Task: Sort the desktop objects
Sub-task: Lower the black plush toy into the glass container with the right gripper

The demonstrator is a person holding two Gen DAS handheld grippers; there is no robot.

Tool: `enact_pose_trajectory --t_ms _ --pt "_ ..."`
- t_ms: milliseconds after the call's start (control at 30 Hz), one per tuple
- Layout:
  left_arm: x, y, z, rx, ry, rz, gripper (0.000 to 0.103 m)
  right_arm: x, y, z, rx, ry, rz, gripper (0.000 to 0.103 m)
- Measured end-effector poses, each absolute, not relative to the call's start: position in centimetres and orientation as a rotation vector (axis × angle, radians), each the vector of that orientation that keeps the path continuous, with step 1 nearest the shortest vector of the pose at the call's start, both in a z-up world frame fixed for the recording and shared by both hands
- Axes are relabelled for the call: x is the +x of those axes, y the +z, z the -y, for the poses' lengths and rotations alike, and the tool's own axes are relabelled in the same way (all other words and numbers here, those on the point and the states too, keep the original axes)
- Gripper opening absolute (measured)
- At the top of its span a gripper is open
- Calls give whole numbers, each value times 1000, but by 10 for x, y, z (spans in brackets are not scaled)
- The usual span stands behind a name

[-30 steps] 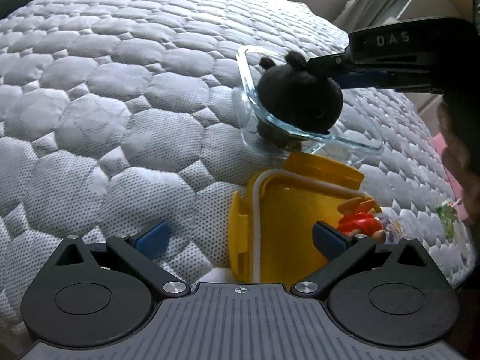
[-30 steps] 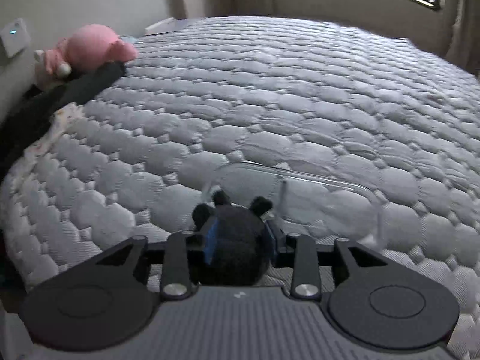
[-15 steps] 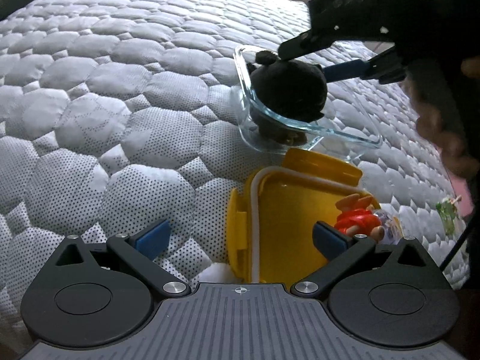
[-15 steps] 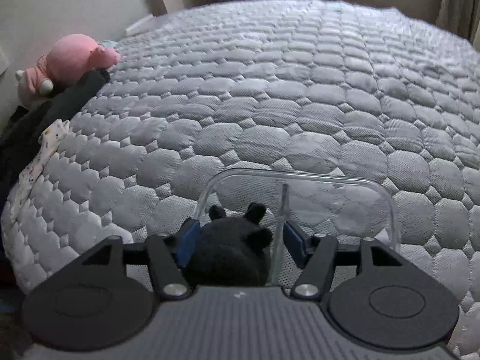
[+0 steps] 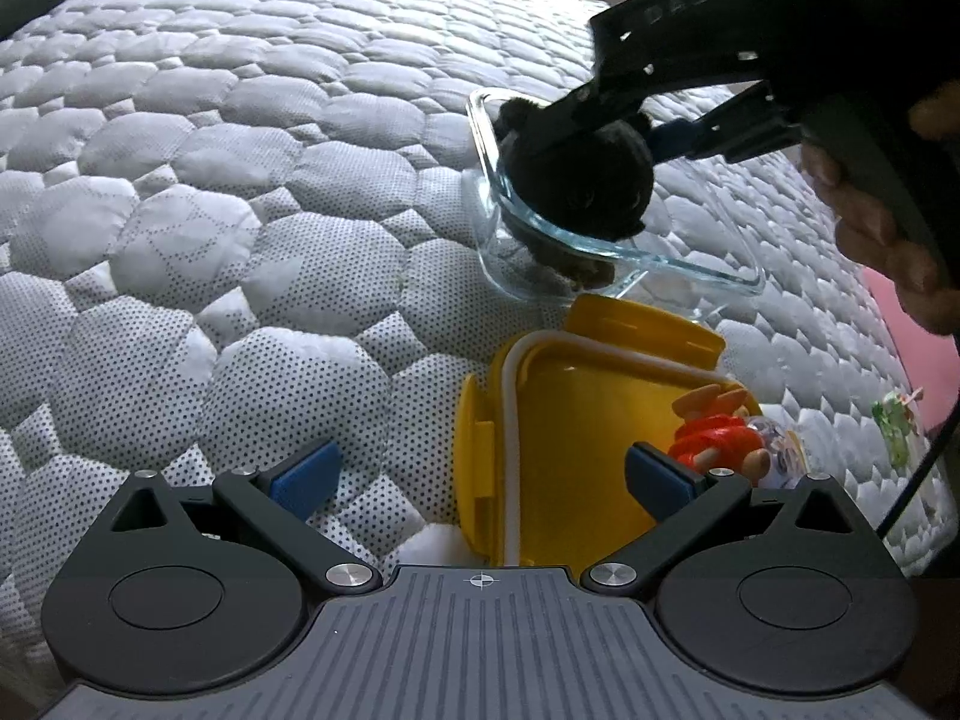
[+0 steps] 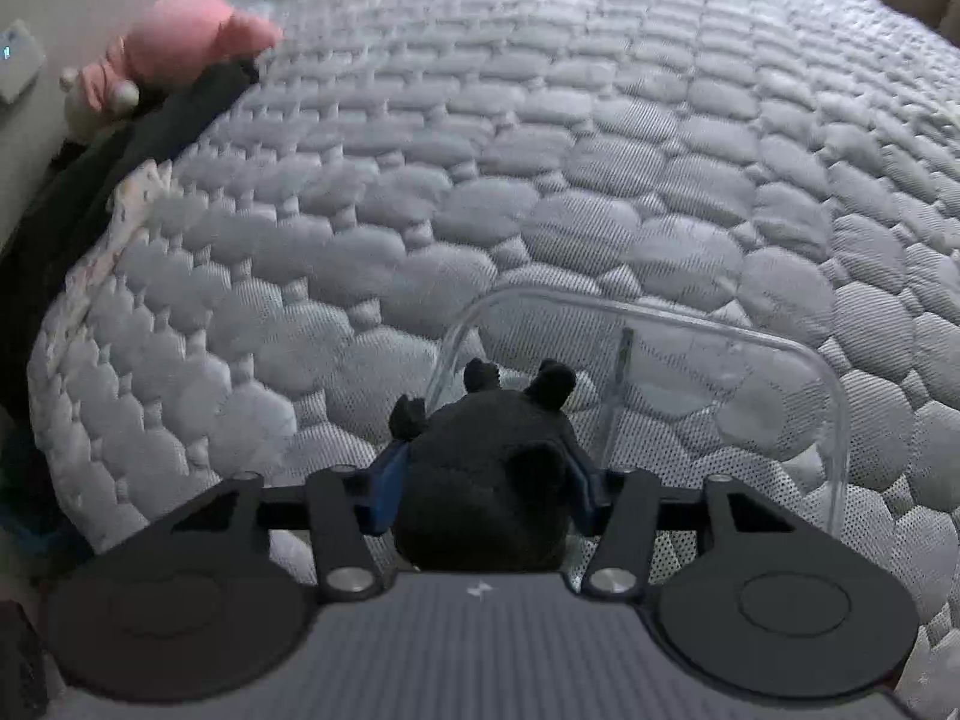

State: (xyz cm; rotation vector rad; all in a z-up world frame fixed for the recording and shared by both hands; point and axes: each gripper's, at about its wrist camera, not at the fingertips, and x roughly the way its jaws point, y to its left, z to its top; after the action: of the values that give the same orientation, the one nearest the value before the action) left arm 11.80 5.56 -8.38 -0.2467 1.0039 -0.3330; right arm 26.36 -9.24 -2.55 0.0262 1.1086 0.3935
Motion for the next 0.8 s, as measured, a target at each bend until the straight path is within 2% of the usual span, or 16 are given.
enact_pose_trajectory --t_ms 200,267,367,433,533,567,600,733,800 --pt "116 -82 -54 -239 -333 -1001 103 238 -17 102 44 393 -810 55" --pt "116 -82 -53 -240 -332 -1001 103 236 -32 107 92 411 -830 57" --pt "114 -82 -52 -230 -332 -1002 103 235 -45 115 126 398 -874 65" --pt "113 -82 -53 -225 -333 -1001 103 238 -44 125 158 396 -920 65" --pt "115 -83 -55 -238 -328 -1003 103 235 -32 145 290 396 -905 50" --pt "116 -83 -55 -243 -325 -1006 103 233 -27 144 275 394 -889 36" --pt "117 -84 -54 -242 -323 -1007 103 231 -23 143 261 392 -873 27" --pt "116 -84 -50 -217 -325 -1004 103 229 -33 121 182 410 -956 20" --pt "116 -84 -50 -213 -325 -1005 103 234 -49 108 151 382 -1030 7"
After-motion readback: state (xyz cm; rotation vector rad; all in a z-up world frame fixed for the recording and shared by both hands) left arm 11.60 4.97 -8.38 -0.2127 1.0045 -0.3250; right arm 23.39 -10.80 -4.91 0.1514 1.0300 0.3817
